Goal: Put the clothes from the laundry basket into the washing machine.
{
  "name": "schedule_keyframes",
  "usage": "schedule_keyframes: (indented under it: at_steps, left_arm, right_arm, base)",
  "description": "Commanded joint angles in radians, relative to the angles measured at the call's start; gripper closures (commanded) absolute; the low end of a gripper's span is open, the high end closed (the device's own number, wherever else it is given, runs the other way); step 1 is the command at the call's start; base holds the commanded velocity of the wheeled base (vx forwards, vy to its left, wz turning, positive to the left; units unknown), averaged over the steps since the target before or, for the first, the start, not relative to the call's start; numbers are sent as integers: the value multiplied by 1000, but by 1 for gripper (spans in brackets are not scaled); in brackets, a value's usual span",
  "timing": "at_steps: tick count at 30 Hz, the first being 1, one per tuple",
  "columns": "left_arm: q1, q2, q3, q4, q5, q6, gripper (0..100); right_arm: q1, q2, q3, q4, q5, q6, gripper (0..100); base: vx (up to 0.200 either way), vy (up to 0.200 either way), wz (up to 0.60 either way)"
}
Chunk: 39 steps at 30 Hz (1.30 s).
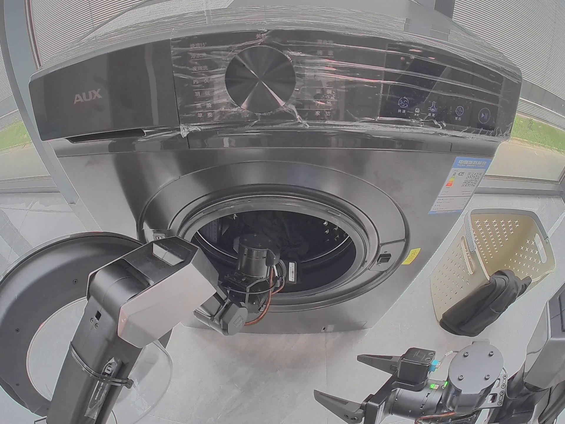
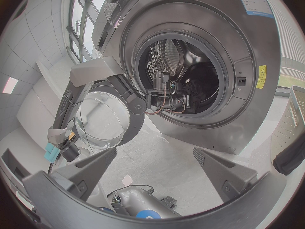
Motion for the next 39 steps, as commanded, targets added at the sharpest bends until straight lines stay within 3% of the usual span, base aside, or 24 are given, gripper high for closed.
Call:
schedule_keyframes:
  at_steps: [1,6,19,30,31,39]
  left_arm:
    - [21,14,-47,-9,2,-10,100]
    - [55,-2,-112,-38,22,-34,100]
    - [105,48,-308,-37,85,-33,100]
    - [105,41,-293,-26,85,-33,100]
    - [101,37,-279,-26,85,-33,0]
    - [30,-45,-104,-28,82,-34,0]
  right_arm:
    - [0,1,0,0,0,0,0]
    - [-1,2,0,0,0,0,0]
    - [-1,2,0,0,0,0,0]
    - [-1,2,3,1,0,0,0]
    - [-1,2,3,1,0,0,0]
    - [-1,2,3,1,0,0,0]
  base:
    - [0,0,0]
    - [0,0,0]
    - [0,0,0]
    - [0,0,0]
    - [0,0,0]
    - [0,0,0]
